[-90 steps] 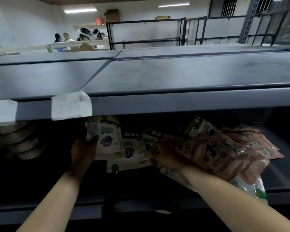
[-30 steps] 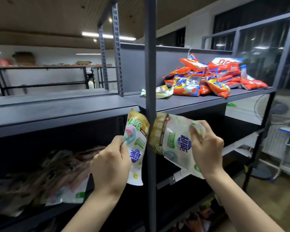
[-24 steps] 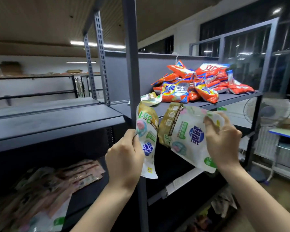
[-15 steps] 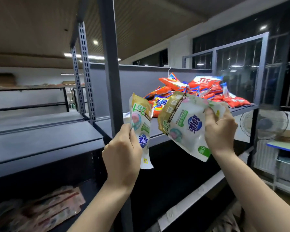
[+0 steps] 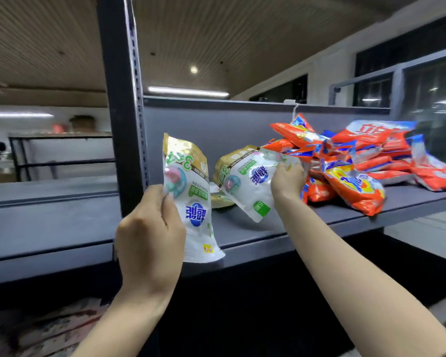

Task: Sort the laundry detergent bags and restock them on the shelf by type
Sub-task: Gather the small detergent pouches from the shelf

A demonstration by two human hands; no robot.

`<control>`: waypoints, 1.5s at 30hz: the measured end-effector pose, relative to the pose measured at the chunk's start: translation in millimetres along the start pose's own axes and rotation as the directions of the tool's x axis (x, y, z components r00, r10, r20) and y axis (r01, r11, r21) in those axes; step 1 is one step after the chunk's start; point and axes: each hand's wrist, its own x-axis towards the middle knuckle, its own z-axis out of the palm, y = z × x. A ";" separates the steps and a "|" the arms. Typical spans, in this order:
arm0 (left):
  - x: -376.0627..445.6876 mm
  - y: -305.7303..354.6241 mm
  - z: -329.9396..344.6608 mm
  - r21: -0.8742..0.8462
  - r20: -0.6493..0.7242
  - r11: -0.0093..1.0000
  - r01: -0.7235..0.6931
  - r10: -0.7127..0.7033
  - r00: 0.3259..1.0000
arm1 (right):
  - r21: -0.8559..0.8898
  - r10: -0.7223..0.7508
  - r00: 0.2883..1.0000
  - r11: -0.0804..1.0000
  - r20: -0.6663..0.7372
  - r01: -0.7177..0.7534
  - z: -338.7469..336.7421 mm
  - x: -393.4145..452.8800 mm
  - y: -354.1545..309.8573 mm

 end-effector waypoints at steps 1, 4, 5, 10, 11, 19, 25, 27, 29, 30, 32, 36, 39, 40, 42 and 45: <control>1.5 2.3 5.3 0.015 -0.009 1.000 0.003 -0.003 1.000 | 0.017 0.079 0.996 0.997 0.030 -0.080 11.2 12.5 2.8; 7.1 8.8 25.9 0.076 -0.057 0.997 0.024 -0.020 0.998 | 0.041 0.257 0.922 0.959 0.290 -0.280 44.0 48.7 18.4; 9.0 10.3 32.7 0.099 -0.064 0.995 0.032 -0.026 0.998 | -0.054 0.230 0.902 0.973 0.366 -0.226 51.4 57.2 27.2; 29.6 17.6 69.5 0.205 -0.094 0.961 0.184 -0.168 0.981 | -0.410 -0.115 0.734 0.766 0.669 0.494 51.1 74.2 42.8; 37.8 17.8 78.0 0.210 -0.104 0.947 0.242 -0.225 0.969 | -0.410 -0.084 0.661 0.724 0.745 0.554 46.6 73.1 43.1; 109.4 -38.7 190.3 -0.010 0.110 0.634 0.773 -0.768 0.631 | -0.381 0.042 0.464 0.639 0.885 0.668 25.5 71.6 64.3; 69.4 -64.6 212.7 0.531 0.644 0.714 0.457 -0.690 0.329 | -0.324 -0.015 0.419 0.609 0.908 0.724 25.8 68.7 70.4; 63.8 -65.7 208.8 0.497 0.642 0.732 0.466 -0.671 0.370 | -0.320 -0.029 0.411 0.579 0.911 0.750 25.9 68.2 72.1; 62.6 -61.6 203.6 0.460 0.618 0.735 0.498 -0.668 0.415 | -0.320 -0.023 0.403 0.569 0.915 0.758 25.2 68.1 70.8; 62.4 -60.5 201.0 0.473 0.610 0.737 0.483 -0.669 0.424 | -0.318 -0.018 0.398 0.568 0.917 0.759 25.0 67.9 69.8; 61.4 -57.3 193.7 0.502 0.604 0.751 0.428 -0.659 0.447 | -0.322 -0.005 0.397 0.577 0.918 0.751 23.4 67.2 67.3; 56.7 -52.5 177.5 0.592 0.570 0.753 0.285 -0.642 0.512 | -0.325 0.000 0.406 0.601 0.914 0.730 15.9 62.9 62.9; 48.8 -45.2 163.1 0.635 0.566 0.753 0.174 -0.606 0.559 | -0.324 -0.031 0.432 0.614 0.901 0.720 8.0 57.0 58.3; 46.2 -41.6 157.8 0.637 0.564 0.756 0.151 -0.590 0.578 | -0.321 -0.044 0.439 0.618 0.897 0.718 4.6 54.5 56.5; 40.5 -32.0 146.6 0.644 0.550 0.755 0.124 -0.569 0.612 | -0.317 -0.075 0.456 0.618 0.887 0.719 -4.0 48.1 52.6; 30.0 -12.8 128.7 0.631 0.551 0.771 0.087 -0.525 0.649 | -0.319 -0.123 0.484 0.609 0.866 0.726 -20.9 34.0 45.9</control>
